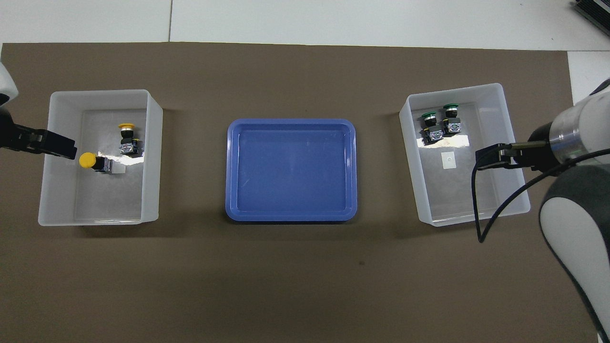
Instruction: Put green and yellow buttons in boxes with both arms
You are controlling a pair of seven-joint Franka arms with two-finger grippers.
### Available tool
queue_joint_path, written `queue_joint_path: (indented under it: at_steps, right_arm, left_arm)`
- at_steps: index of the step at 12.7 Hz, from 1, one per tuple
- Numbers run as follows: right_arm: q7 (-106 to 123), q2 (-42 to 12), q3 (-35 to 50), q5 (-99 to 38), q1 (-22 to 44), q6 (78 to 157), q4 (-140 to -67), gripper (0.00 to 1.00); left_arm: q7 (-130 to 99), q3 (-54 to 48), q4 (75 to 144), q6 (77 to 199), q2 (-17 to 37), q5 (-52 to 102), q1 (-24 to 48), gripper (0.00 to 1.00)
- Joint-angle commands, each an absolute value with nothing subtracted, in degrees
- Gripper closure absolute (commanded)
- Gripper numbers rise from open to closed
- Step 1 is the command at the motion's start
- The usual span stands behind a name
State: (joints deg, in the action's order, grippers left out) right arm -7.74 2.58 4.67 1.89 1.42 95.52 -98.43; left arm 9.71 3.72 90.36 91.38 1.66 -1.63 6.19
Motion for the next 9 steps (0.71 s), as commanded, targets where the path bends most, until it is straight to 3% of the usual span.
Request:
queue_joint_path:
  at_steps: [1, 9]
  right_arm:
    - [-6.9, 3.3, 4.1, 0.2, 1.5, 95.6, -99.3, 0.00]
    - [-6.9, 3.3, 4.2, 0.3, 0.4, 96.5, -98.7, 0.00]
  left_arm:
    - [9.5, 3.8, 92.9, 93.0, -0.4, -2.1, 6.3, 0.00]
    - [9.2, 3.8, 93.0, 93.9, -0.3, -2.1, 6.2, 0.00]
